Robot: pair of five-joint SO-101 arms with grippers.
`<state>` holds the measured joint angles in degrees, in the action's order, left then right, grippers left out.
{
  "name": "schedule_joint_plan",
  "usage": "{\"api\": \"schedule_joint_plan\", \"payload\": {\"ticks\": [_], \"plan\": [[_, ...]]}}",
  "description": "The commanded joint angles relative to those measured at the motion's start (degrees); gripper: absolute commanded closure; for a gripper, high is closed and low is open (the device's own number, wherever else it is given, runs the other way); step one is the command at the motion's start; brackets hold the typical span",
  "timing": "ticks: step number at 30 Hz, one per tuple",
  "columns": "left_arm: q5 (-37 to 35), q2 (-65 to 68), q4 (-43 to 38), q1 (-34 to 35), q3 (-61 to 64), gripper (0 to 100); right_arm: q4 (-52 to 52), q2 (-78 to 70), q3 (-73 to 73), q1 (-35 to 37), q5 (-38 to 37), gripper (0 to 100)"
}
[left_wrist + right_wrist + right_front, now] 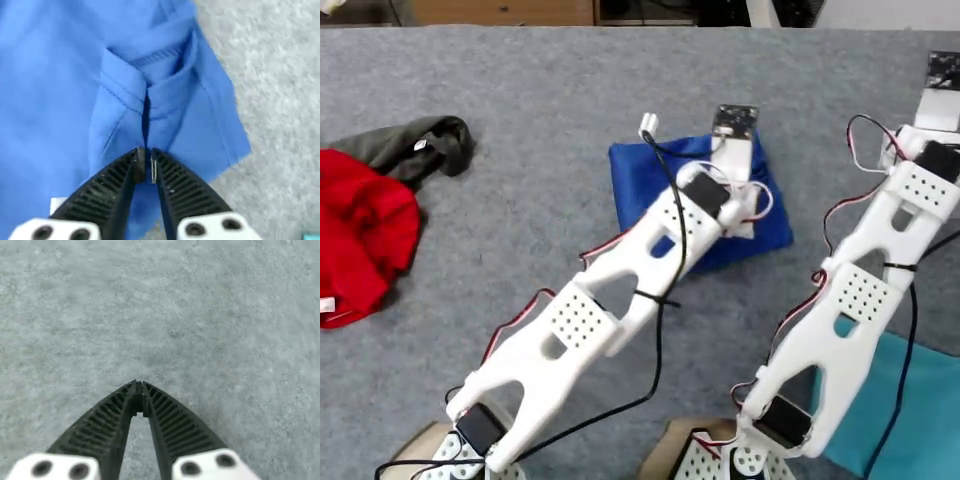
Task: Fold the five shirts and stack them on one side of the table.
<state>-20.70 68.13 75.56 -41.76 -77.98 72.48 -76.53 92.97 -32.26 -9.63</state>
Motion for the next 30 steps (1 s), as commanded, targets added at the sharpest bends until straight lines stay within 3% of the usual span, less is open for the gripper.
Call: {"api": "schedule_joint_plan", "payload": {"ticks": [1, 10, 15, 20, 30], "plan": [[-0.5, -1.5, 2.0, -3.3, -5.5, 97, -1.5, 1.8, 2.6, -3.7, 5.3, 99.4], [-0.4, -1.5, 2.8, -6.6, -10.2, 97, -2.5, 1.7, 2.5, -7.2, 13.0, 99.4], [-0.3, -1.5, 2.6, 2.3, -10.2, 95, -2.5, 1.7, 2.5, -7.1, 12.8, 99.4], [-0.5, -0.9, 0.9, 10.5, -8.4, 81, -2.5, 1.7, 2.5, -6.7, 12.7, 99.4], [-1.9, -1.0, -4.7, 10.4, -0.3, 80, -2.5, 1.7, 2.4, -6.7, 12.7, 99.4]]}}
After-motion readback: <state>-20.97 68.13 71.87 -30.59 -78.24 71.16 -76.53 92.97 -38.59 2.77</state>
